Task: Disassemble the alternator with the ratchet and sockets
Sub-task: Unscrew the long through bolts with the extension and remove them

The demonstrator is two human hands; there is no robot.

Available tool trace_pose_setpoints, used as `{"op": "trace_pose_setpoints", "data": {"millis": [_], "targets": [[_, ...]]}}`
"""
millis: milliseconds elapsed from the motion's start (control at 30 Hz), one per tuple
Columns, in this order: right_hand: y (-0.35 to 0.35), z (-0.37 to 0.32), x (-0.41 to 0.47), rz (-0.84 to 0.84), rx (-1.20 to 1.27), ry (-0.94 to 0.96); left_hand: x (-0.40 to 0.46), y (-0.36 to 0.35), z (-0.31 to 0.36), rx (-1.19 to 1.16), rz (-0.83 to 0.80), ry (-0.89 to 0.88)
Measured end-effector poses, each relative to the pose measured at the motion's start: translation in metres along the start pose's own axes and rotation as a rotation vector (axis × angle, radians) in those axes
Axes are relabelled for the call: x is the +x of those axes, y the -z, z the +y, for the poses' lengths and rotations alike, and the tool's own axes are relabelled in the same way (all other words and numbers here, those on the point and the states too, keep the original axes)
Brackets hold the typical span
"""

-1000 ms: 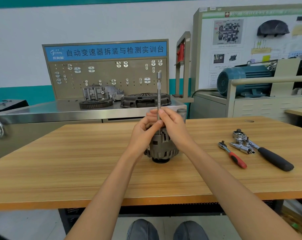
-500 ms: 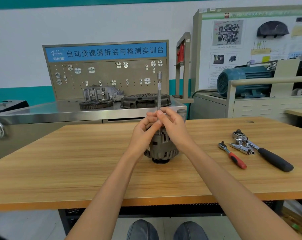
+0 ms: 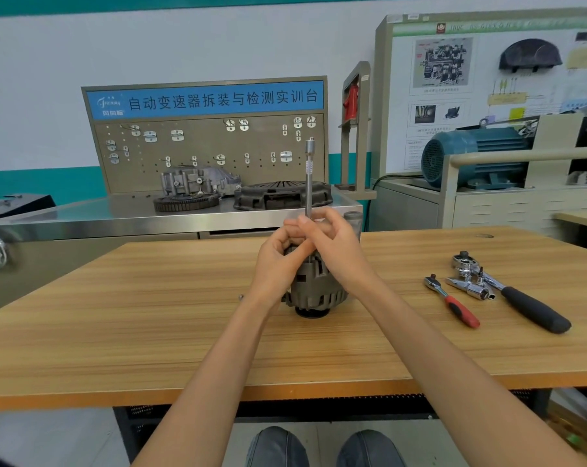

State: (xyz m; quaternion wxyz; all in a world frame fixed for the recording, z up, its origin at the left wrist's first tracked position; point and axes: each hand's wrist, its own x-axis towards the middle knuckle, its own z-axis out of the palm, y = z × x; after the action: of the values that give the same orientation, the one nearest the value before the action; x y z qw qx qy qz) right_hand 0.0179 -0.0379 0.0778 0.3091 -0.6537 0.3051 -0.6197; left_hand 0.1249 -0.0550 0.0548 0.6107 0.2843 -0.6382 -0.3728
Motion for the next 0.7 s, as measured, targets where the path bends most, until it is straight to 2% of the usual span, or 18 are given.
{"op": "trace_pose_setpoints", "data": {"millis": [200, 333, 433, 700], "targets": [[0.0031, 0.0010, 0.0011, -0.008, -0.082, 0.076, -0.0015, 0.0040, 0.0015, -0.039, -0.051, -0.001], [0.0028, 0.0021, 0.0002, -0.009, -0.026, 0.050, -0.0015, 0.0076, 0.0022, -0.055, -0.070, -0.005], [0.0004, 0.0004, -0.0002, -0.012, 0.020, 0.015, -0.0015, 0.0049, 0.0024, -0.064, -0.048, -0.019], [0.0013, -0.0002, 0.0001, -0.001, -0.060, 0.040, 0.0000, 0.0004, -0.0005, -0.047, -0.009, -0.006]]}}
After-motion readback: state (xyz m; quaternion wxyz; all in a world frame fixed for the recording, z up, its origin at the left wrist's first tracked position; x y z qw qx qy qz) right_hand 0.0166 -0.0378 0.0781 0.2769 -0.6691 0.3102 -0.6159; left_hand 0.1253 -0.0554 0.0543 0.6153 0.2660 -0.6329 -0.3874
